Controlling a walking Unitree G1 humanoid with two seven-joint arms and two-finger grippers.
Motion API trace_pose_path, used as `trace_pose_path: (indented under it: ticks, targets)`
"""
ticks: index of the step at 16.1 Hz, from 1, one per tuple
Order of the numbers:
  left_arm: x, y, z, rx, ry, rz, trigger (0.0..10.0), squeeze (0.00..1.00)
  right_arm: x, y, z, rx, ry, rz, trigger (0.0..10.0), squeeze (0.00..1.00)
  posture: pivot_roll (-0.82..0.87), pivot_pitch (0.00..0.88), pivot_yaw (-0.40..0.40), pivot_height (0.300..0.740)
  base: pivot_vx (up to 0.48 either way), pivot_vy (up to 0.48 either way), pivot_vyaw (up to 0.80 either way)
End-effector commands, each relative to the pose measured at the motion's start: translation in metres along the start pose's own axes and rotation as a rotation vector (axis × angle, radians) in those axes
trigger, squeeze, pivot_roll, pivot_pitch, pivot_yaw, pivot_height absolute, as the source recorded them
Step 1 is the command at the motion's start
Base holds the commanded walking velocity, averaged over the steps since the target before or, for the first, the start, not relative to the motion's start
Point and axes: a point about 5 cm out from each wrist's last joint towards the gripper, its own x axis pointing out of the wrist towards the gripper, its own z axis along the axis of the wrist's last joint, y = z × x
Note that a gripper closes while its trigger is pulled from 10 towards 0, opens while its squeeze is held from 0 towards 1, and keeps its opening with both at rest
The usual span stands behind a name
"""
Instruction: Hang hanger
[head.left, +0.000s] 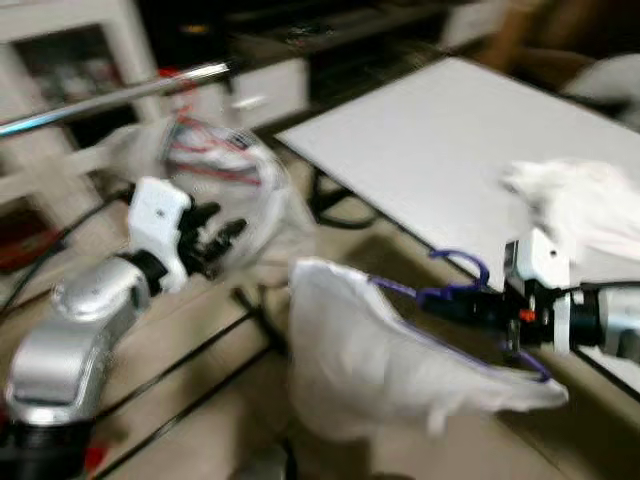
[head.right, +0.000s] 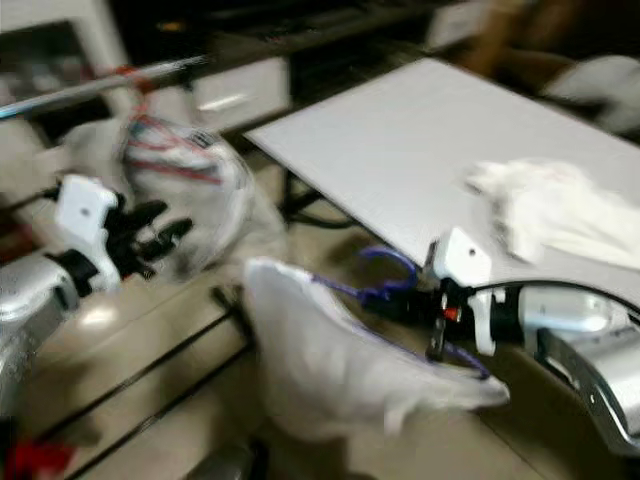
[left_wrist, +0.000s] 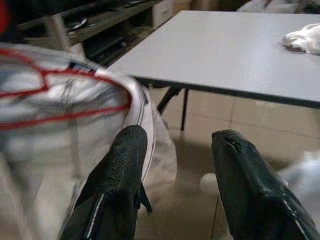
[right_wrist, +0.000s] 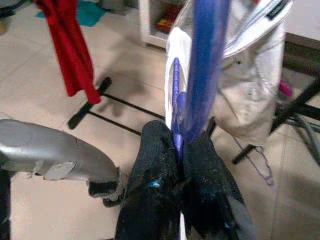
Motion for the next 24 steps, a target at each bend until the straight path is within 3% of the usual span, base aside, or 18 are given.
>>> trace_pose_path:
  ticks: [1,5,12,13,18,22,23,24]
  targets:
    - [0.0,-0.001,-0.002,0.004,0.018,0.02,10.0,0.0,0.004,0.0,0.004,-0.031,-0.01,0.011,10.0,0.0,-0.02,0.0,-0.052,0.74,0.0,0.0,0.8]
    - [0.005,-0.015,-0.004,0.014,0.019,-0.002,10.0,0.0,0.012,0.001,-0.004,-0.003,-0.024,-0.031,10.0,0.0,-0.01,0.0,-0.052,0.74,0.0,0.0,0.8]
    - [0.001,-0.02,-0.024,0.017,0.07,0.103,10.0,0.0,0.04,-0.007,-0.017,0.077,-0.068,-0.196,10.0,0.0,0.02,0.0,-0.077,0.74,0.0,0.0,0.8]
    - [0.002,-0.021,-0.027,0.056,0.073,0.118,10.0,0.0,0.047,-0.006,-0.024,0.143,-0.091,-0.266,10.0,0.0,0.02,0.0,-0.073,0.74,0.0,0.0,0.8]
    - [0.014,-0.02,-0.029,-0.013,0.036,0.164,10.0,0.0,0.06,-0.011,-0.031,0.265,-0.143,-0.552,10.0,0.0,0.0,0.0,-0.034,0.74,0.0,0.0,0.8]
    - [0.023,-0.026,-0.024,-0.015,-0.007,0.125,10.0,0.0,0.057,-0.029,-0.033,0.35,-0.152,-0.774,10.0,0.0,-0.02,0.0,-0.023,0.74,0.0,0.0,0.8]
    - [0.025,-0.027,-0.024,-0.023,-0.016,0.127,10.0,0.0,0.057,-0.032,-0.034,0.414,-0.172,-0.812,10.0,0.0,-0.02,0.0,-0.025,0.74,0.262,0.0,0.0]
    - [0.025,-0.027,-0.023,-0.031,-0.021,0.124,10.0,0.0,0.056,-0.034,-0.032,0.398,-0.184,-0.841,10.0,0.0,-0.01,0.0,-0.027,0.74,0.319,0.0,0.0]
